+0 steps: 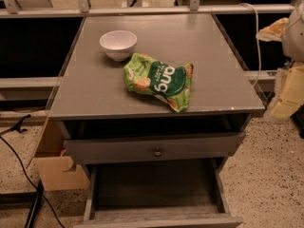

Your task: Place green rice chip bag into middle drawer

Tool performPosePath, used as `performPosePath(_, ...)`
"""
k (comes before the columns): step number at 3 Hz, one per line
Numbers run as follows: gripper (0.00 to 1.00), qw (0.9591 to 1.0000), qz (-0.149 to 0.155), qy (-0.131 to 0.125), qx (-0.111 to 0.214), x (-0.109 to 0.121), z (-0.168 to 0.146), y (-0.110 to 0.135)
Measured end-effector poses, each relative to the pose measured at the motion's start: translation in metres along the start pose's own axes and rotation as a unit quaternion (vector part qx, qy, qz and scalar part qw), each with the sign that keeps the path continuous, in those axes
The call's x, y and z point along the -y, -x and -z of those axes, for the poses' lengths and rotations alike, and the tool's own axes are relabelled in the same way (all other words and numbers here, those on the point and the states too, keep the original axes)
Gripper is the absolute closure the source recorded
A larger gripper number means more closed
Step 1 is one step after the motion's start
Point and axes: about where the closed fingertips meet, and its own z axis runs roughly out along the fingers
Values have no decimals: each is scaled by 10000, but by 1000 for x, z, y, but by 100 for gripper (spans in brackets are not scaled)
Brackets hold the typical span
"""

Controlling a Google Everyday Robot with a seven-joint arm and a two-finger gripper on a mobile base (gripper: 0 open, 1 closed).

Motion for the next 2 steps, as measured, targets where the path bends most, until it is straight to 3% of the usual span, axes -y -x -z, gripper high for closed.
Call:
performPosePath(1,0,9957,726,-222,536,6,-3,18)
performPosePath(2,0,9844,1374,-469,996,6,-7,36)
